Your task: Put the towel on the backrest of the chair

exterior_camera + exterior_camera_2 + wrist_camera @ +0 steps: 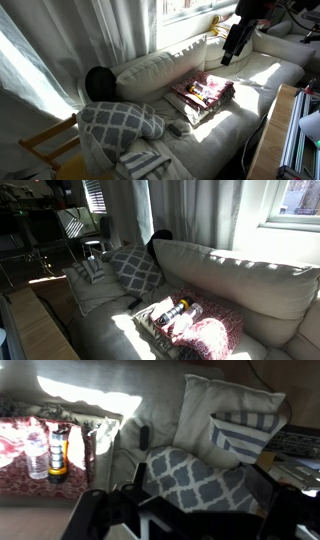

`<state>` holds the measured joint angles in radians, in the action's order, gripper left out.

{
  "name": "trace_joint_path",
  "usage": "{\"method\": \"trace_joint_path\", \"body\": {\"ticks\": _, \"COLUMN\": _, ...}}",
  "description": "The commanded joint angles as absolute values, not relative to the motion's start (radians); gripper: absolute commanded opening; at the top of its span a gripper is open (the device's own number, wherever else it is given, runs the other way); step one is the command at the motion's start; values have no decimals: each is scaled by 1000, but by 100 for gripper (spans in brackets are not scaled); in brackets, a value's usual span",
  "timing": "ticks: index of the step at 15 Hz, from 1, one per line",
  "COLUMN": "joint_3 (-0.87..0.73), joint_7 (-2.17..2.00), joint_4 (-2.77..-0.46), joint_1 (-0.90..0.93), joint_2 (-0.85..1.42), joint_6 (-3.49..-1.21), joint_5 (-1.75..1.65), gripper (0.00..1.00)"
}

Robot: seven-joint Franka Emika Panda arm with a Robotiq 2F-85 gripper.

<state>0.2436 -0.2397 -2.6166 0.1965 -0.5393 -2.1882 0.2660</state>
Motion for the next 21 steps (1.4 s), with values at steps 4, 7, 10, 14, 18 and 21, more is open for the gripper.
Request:
{"method": "trace_joint_path", "body": {"ticks": 4, "joint_3": 329, "joint_7": -68, "joint_4": -2487, "joint_1": 395, "joint_2": -142, "joint_6": -2550, "joint_5": 390, "gripper": 100}}
{"method": "trace_joint_path", "body": {"ticks": 7, "joint_3": 355, "joint_7": 49, "joint_4": -2388, "joint_1": 448, "joint_2": 30, "joint_6": -2619, "joint_5": 430, "gripper": 100}}
{"method": "trace_joint_path", "body": {"ticks": 10, "joint_3": 400, "joint_7": 148, "joint_4": -2257, "joint_1": 447, "joint_2": 206, "joint_6": -2621, "joint_5": 430, "gripper": 100}}
{"method": "trace_joint_path", "body": {"ticks": 14, "joint_3": 419, "joint_7": 108, "joint_4": -2275, "joint_1": 424, "joint_2": 183, "joint_6": -2610, "joint_5": 399, "gripper": 100}}
{"method": "trace_joint_path", "body": {"ticks": 18, "joint_3": 421, "joint_7": 116, "joint_4": -2254, "joint_1": 421, "joint_2": 204, "joint_6": -2611, "joint_5": 398, "gripper": 100}}
{"method": "trace_joint_path", "body": {"ticks": 21, "joint_3": 460, "joint_7": 236, "joint_4": -2229, "joint_1": 393, "joint_2": 293, "joint_6": -2694, "joint_5": 498, "gripper": 100}}
